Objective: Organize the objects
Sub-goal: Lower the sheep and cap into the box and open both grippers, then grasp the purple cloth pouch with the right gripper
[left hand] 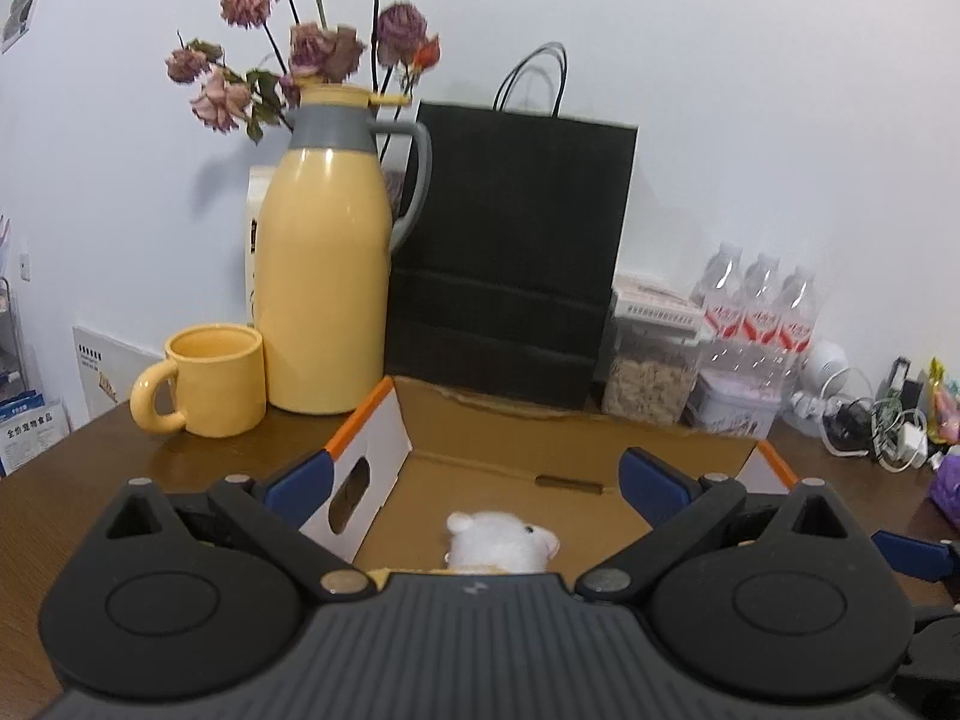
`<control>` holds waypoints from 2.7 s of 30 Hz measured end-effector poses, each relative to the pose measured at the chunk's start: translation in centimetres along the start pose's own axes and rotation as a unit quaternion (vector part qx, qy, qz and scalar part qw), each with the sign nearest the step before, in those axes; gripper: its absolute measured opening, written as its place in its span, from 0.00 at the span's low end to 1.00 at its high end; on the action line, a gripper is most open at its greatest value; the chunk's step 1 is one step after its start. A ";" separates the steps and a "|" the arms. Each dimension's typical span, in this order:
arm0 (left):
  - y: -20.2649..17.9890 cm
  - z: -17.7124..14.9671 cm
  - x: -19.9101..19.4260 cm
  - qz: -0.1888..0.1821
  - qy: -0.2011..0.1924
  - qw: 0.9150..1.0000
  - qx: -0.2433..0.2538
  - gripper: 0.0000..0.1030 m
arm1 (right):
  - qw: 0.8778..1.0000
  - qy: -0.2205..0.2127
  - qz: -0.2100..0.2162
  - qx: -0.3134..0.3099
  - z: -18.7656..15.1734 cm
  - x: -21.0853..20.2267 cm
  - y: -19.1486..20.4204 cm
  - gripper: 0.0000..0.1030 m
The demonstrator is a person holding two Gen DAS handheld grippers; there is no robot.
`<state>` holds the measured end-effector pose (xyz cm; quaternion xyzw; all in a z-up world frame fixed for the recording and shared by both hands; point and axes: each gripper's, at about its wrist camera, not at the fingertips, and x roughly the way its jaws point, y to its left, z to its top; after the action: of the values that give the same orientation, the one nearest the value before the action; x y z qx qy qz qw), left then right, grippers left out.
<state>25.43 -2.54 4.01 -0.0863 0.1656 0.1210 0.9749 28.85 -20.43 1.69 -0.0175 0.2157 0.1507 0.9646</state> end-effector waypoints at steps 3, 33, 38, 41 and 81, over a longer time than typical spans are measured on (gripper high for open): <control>0.0 0.3 -1.2 -0.006 -0.010 1.000 0.003 1.00 | 1.000 -0.011 0.002 -0.006 -0.1 -1.1 0.2 1.00; 8.3 -3.2 -12.1 0.003 0.011 0.999 0.048 1.00 | 1.000 0.021 -0.006 -0.010 -7.1 -12.4 1.6 1.00; 10.2 -4.4 -12.9 0.006 0.031 0.998 0.049 1.00 | 0.999 0.042 -0.005 -0.009 -8.6 -12.5 1.8 1.00; 11.1 -5.0 -13.0 0.008 0.041 0.998 0.047 1.00 | 0.999 0.049 -0.004 -0.009 -9.1 -12.4 2.0 1.00; 14.4 -7.0 -13.5 0.010 0.061 0.998 0.029 1.00 | 0.992 -0.008 0.026 -0.127 -9.8 -9.2 8.0 0.10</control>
<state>7.13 6.99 0.32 -0.0640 0.2294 0.1206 0.9637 14.53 -16.36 -3.08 -0.1329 0.1876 0.2017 0.9521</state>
